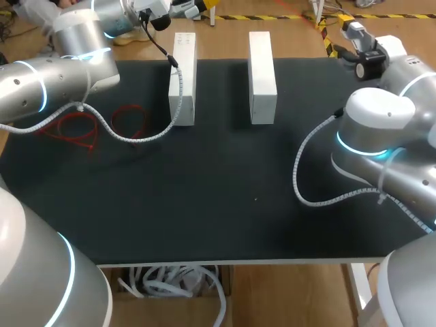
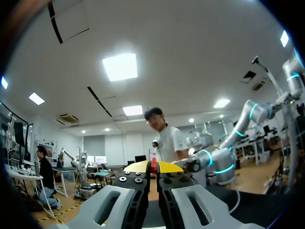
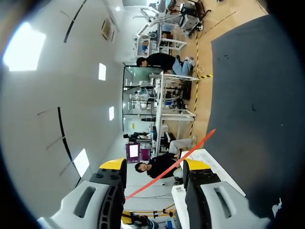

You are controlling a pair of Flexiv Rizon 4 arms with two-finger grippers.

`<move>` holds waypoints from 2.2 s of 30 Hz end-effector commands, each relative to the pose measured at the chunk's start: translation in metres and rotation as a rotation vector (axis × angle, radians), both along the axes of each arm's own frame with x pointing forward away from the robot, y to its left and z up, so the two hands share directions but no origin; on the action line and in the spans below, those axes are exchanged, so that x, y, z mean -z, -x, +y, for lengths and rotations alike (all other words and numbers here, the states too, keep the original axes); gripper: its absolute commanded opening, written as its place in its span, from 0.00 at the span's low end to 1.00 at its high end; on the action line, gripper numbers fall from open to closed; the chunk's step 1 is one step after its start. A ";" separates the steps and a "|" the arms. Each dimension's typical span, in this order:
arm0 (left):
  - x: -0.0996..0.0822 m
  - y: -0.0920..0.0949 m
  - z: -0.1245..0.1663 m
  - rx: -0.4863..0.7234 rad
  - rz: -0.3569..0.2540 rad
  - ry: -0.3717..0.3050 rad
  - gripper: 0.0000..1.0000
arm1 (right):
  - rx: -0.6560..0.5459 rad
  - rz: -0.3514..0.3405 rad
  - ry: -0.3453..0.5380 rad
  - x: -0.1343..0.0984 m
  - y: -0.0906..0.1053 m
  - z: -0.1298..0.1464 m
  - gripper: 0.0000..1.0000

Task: Grab the tape and strap the tape.

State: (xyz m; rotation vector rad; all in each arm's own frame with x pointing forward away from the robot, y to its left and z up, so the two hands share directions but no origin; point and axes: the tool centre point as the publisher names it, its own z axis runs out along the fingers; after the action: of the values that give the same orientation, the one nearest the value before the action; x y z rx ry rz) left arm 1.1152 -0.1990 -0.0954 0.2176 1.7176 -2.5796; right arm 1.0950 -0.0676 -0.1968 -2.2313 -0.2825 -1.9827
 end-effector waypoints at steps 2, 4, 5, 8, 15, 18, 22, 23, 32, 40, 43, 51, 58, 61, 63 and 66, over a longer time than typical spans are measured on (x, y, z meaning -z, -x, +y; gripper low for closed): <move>-0.001 0.002 0.000 -0.006 0.001 -0.001 0.00 | 0.000 0.010 0.000 -0.001 0.000 0.000 0.49; -0.001 0.002 0.000 -0.006 0.001 -0.001 0.00 | 0.000 0.009 0.002 0.000 0.000 0.001 0.49; -0.001 0.002 0.000 -0.006 0.001 -0.001 0.00 | 0.003 0.011 0.003 0.001 0.000 0.001 0.49; -0.001 0.002 0.000 -0.006 0.001 -0.001 0.00 | 0.010 0.010 0.008 0.003 -0.002 0.000 0.51; -0.001 0.002 0.000 -0.006 0.001 -0.001 0.00 | 0.021 0.005 0.007 0.002 -0.005 -0.001 0.49; -0.001 0.002 0.000 -0.006 0.001 -0.001 0.00 | 0.028 0.002 0.010 0.002 -0.006 -0.002 0.49; -0.001 0.002 0.000 -0.006 0.001 -0.001 0.00 | 0.037 -0.005 0.011 0.003 -0.008 -0.005 0.54; -0.001 0.002 0.000 -0.006 0.001 -0.001 0.00 | 0.039 -0.006 0.010 0.003 -0.009 -0.006 0.49; -0.001 0.002 0.000 -0.006 0.001 -0.001 0.00 | 0.039 -0.020 0.010 0.001 -0.014 -0.004 0.49; -0.001 0.002 0.000 -0.006 0.001 -0.001 0.00 | 0.034 -0.022 0.013 0.001 -0.015 -0.003 0.47; -0.001 0.002 0.000 -0.006 0.001 -0.001 0.00 | 0.037 -0.023 0.015 0.000 -0.016 -0.003 0.35; -0.001 0.002 0.000 -0.006 0.001 -0.001 0.00 | 0.039 -0.020 0.021 0.000 -0.016 -0.004 0.38; -0.001 0.002 0.000 -0.006 0.001 -0.001 0.00 | 0.035 -0.012 0.024 0.002 -0.015 -0.005 0.39; -0.001 0.002 0.000 -0.006 0.001 -0.001 0.00 | 0.033 -0.008 0.026 0.002 -0.014 -0.005 0.38; -0.001 0.002 0.000 -0.006 0.001 -0.001 0.00 | 0.032 -0.006 0.027 0.003 -0.013 -0.005 0.36; -0.001 0.002 0.000 -0.006 0.001 -0.001 0.00 | 0.031 -0.004 0.028 0.003 -0.012 -0.005 0.31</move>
State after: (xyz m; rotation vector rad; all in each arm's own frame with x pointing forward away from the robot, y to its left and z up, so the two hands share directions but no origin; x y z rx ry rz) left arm 1.1152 -0.1990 -0.0954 0.2176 1.7176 -2.5795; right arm 1.1086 -0.0712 -0.2017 -2.2553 -0.2766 -2.0202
